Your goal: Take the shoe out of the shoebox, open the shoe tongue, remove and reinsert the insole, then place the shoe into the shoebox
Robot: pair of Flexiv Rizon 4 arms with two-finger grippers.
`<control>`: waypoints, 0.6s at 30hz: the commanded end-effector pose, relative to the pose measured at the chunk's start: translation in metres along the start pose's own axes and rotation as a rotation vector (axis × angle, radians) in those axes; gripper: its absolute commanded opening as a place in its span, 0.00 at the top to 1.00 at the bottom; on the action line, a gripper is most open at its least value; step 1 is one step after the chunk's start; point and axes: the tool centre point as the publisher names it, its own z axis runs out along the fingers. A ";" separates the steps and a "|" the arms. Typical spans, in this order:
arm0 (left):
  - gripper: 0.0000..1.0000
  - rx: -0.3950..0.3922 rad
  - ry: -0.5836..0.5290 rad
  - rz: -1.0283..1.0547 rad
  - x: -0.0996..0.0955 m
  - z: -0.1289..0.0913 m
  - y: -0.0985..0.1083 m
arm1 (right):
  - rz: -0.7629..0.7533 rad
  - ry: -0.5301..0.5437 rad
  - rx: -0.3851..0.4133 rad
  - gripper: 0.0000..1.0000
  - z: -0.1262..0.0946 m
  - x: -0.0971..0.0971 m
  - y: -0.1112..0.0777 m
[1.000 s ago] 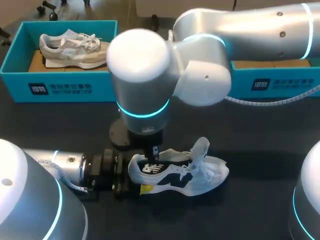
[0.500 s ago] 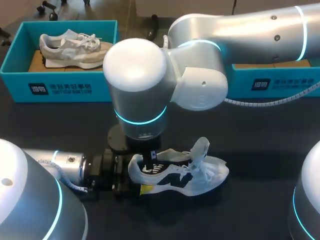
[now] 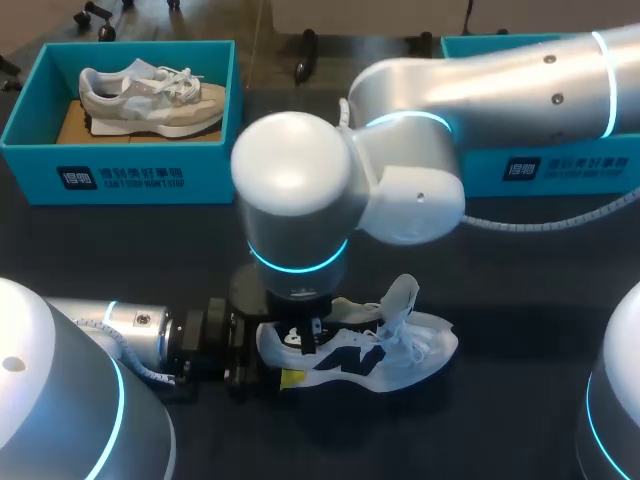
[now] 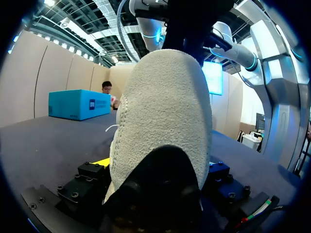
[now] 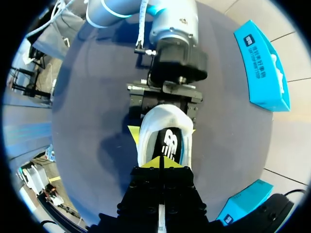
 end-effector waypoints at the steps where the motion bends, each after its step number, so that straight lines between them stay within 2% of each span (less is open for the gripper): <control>1: 1.00 0.002 -0.002 0.001 0.000 0.000 0.002 | -0.003 0.002 -0.036 1.00 0.012 -0.002 -0.009; 8: 1.00 0.002 -0.002 0.001 0.000 0.000 0.002 | -0.009 -0.009 -0.030 1.00 0.022 -0.010 -0.007; 18: 1.00 0.002 -0.002 0.001 0.000 0.000 0.002 | 0.022 0.000 -0.008 1.00 0.043 -0.009 -0.012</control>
